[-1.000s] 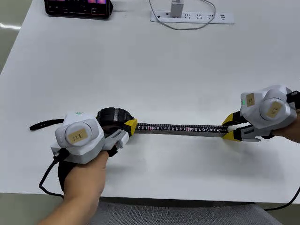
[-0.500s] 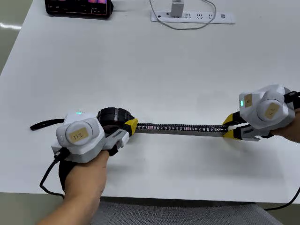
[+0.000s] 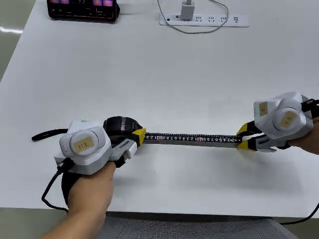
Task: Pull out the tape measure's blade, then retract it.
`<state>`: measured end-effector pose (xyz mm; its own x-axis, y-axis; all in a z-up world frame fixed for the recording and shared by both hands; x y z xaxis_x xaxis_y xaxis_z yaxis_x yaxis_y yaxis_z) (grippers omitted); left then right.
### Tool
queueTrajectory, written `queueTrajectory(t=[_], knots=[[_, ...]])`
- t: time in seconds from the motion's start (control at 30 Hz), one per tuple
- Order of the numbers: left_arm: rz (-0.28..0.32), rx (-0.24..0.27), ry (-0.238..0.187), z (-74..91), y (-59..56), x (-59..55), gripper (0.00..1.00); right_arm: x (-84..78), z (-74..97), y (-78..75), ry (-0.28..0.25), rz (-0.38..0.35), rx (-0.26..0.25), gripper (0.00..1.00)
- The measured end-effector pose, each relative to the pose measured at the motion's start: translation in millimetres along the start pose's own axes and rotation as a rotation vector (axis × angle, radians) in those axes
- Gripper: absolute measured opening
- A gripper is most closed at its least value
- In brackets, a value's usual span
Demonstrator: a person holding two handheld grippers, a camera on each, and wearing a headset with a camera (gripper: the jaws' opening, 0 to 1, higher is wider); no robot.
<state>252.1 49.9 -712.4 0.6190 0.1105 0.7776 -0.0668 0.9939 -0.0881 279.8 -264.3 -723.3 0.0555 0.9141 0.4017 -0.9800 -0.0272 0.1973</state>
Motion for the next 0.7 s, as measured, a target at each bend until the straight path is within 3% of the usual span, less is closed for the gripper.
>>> queueTrajectory(t=[0.7], knots=[[-0.007, -0.006, 0.022, 1.1, 1.0, 0.2, 0.56, 1.7, -0.2, -1.0, 0.011, -0.017, 0.007, 0.1]])
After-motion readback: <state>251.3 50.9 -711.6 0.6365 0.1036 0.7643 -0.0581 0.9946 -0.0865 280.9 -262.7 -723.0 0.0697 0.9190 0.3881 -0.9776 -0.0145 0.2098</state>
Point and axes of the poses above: the centre of the closed fingertips' face, and the gripper's own axes: z roughly backward along the fingers, y roughly to its left, x roughly out of its top, the point moved 6 cm from there along z, roughly backward along the fingers, and after that the axes turned 12 degrees about x, right-handed, at the moved point
